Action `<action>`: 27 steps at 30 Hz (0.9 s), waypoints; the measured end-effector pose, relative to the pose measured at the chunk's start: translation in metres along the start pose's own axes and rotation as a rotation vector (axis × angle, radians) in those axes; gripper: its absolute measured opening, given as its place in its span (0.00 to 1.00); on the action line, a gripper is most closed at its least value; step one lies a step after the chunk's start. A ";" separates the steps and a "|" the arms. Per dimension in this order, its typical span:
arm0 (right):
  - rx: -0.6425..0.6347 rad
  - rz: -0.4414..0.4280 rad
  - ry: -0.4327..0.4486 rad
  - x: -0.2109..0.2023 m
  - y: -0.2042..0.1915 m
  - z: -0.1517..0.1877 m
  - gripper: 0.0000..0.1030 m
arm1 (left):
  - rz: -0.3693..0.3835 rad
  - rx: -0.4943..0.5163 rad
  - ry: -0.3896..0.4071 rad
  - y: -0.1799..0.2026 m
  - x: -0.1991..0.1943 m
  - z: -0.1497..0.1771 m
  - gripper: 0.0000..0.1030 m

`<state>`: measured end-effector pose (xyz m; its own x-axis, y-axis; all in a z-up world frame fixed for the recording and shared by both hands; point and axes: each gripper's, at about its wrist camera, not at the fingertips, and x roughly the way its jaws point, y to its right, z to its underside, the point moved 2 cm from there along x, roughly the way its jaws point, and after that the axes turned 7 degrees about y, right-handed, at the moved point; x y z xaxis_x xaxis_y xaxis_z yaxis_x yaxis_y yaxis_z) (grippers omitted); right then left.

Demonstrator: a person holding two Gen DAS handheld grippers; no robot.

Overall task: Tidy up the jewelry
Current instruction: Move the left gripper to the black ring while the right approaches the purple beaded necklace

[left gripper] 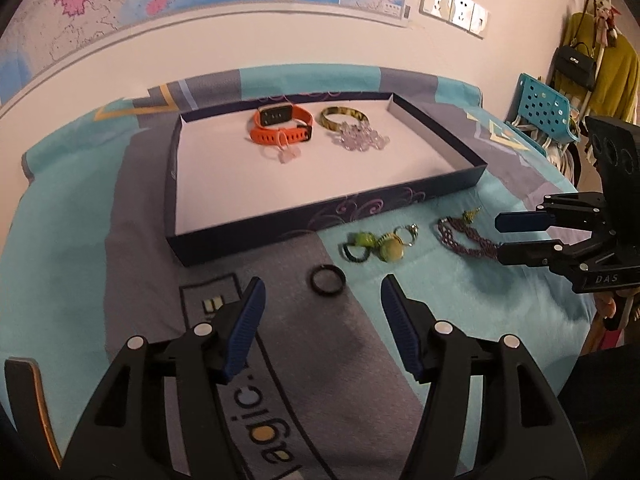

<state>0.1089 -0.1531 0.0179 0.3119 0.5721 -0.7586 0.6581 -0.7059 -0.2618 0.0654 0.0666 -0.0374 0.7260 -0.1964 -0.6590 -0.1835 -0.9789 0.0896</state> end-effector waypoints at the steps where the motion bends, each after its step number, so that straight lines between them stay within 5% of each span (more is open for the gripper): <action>1: 0.004 0.005 -0.002 0.001 0.000 0.000 0.37 | 0.003 0.000 -0.002 0.001 0.001 0.000 0.58; 19: -0.017 0.067 0.007 0.021 -0.014 0.000 0.39 | -0.016 -0.021 -0.061 0.006 0.020 0.001 0.39; 24: -0.039 0.106 0.013 0.022 -0.016 -0.001 0.20 | -0.029 -0.011 -0.062 0.006 0.021 0.000 0.35; 27: -0.026 0.099 0.013 0.021 -0.013 -0.001 0.17 | -0.031 -0.019 -0.061 0.004 0.021 0.000 0.31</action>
<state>0.1076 -0.1316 0.0057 0.3852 0.5059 -0.7718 0.6410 -0.7483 -0.1706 0.0800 0.0588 -0.0505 0.6891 -0.1631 -0.7061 -0.1489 -0.9854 0.0824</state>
